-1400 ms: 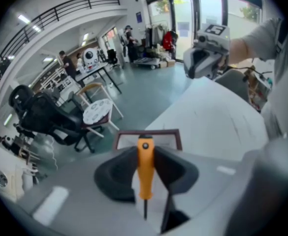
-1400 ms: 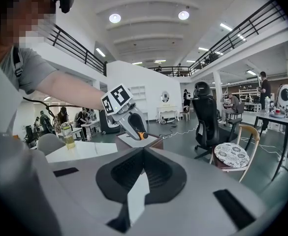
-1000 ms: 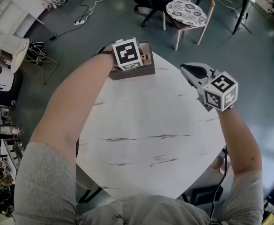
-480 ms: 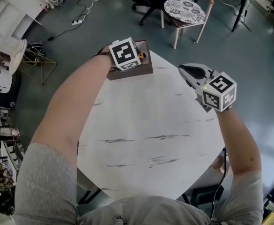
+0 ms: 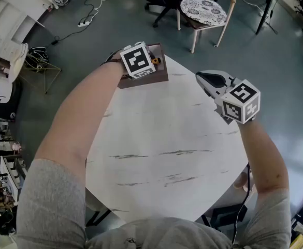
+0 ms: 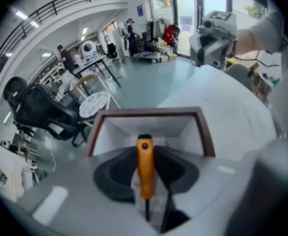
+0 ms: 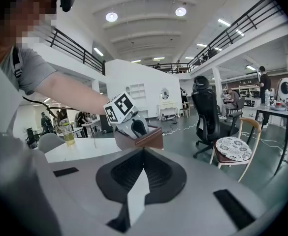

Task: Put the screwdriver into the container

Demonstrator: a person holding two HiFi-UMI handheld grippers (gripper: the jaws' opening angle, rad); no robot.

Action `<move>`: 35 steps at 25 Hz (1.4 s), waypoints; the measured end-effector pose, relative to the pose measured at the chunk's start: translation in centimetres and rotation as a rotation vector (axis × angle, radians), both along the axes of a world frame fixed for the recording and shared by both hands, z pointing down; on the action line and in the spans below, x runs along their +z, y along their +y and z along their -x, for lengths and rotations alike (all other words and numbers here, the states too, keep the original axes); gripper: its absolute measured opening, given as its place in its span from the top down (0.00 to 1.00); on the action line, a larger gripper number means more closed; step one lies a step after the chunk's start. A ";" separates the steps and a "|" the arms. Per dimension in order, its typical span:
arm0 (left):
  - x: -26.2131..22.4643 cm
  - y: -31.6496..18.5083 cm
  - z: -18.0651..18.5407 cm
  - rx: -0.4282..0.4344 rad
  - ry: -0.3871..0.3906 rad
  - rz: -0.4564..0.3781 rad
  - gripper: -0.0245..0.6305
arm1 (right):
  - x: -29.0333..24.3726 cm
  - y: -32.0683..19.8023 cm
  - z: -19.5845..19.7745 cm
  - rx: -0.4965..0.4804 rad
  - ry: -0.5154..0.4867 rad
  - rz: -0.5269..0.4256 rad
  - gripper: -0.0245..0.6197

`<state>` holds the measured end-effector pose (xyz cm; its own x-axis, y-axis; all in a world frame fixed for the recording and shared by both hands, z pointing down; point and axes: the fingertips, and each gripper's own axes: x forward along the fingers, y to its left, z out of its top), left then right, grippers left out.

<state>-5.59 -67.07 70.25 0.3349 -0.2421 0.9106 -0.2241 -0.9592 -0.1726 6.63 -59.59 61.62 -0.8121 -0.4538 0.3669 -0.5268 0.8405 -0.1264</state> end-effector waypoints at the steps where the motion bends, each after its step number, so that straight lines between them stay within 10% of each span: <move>1: 0.0 -0.1 0.0 0.001 0.000 -0.003 0.79 | 0.0 0.0 0.1 -0.002 0.001 0.000 0.95; 35: -10.5 0.7 1.5 -0.077 0.101 -0.110 0.81 | -5.0 2.7 0.2 0.032 0.057 -0.002 0.95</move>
<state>-7.05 -66.41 59.75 0.3997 -0.3675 0.8398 -0.3180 -0.9148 -0.2490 6.47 -56.90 56.59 -0.7748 -0.4800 0.4115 -0.5598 0.8234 -0.0936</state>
